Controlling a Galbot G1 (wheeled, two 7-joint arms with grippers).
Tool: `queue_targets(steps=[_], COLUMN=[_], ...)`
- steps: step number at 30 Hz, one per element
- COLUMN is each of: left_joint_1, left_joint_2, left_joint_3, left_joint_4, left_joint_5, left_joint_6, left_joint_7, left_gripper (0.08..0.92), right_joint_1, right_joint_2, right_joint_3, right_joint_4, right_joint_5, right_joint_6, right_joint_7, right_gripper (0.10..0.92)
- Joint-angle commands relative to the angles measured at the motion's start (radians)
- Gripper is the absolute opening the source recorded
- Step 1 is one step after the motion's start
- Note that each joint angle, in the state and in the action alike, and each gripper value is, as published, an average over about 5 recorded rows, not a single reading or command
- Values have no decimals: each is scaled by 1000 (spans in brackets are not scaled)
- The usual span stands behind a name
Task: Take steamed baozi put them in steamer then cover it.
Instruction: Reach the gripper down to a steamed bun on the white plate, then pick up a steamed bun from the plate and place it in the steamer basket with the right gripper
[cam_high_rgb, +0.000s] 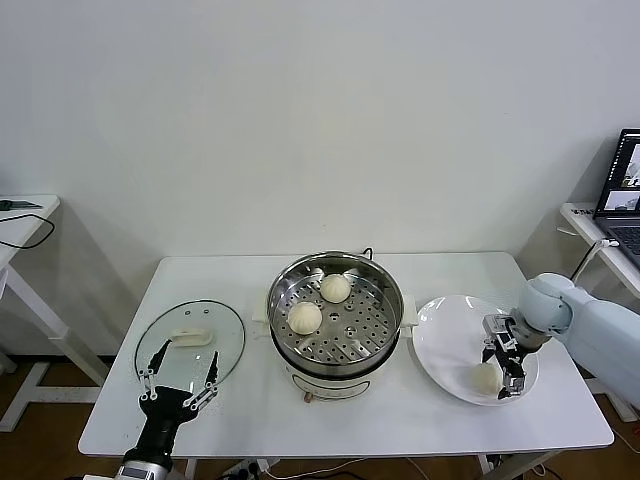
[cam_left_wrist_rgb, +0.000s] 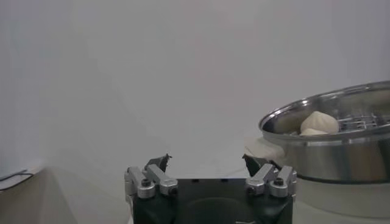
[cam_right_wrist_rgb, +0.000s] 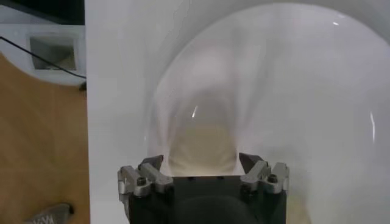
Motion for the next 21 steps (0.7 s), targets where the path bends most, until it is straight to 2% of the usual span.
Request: queue_targets(steps=[1, 8, 15, 21], left_joint_1=[-2, -8, -5, -2], left_joint_2=[1, 1, 0, 0], left_joint_3=[0, 5, 6, 7], left_joint_4=[4, 6, 5, -3], left_joint_5=[0, 0, 1, 2], left_joint_6=[1, 3, 2, 2], left_joint_7=[0, -1, -2, -3], left_gripper=[823, 823, 823, 823], right_joint_1=[-19, -19, 1, 185], right_joint_2=[2, 0, -14, -66], right_joint_3=[18, 21, 20, -110], right_joint_4=[-4, -1, 12, 69], right_joint_5=[-7, -5, 14, 108], right_joint_6=[2, 1, 2, -3], right_joint_7=[-2, 0, 2, -4], right_gripper=[810, 712, 704, 704])
